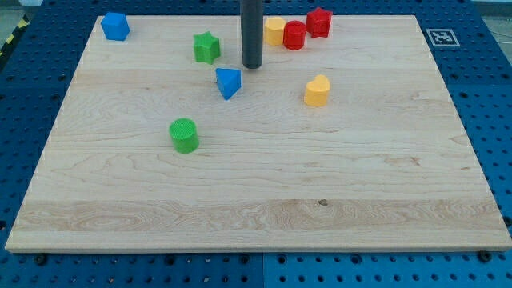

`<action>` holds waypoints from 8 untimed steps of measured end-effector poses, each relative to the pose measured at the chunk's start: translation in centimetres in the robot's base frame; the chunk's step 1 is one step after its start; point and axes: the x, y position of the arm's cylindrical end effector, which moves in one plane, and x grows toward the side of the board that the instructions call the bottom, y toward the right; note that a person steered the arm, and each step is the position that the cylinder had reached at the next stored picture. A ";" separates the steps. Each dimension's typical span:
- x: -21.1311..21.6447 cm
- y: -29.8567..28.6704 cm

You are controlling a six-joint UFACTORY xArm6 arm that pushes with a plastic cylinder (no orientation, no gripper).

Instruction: Move the red circle to the top right corner

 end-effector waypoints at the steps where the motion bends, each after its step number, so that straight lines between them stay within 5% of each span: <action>1: -0.3 0.0; 5: -11.0 -2.2; 8: -12.3 1.6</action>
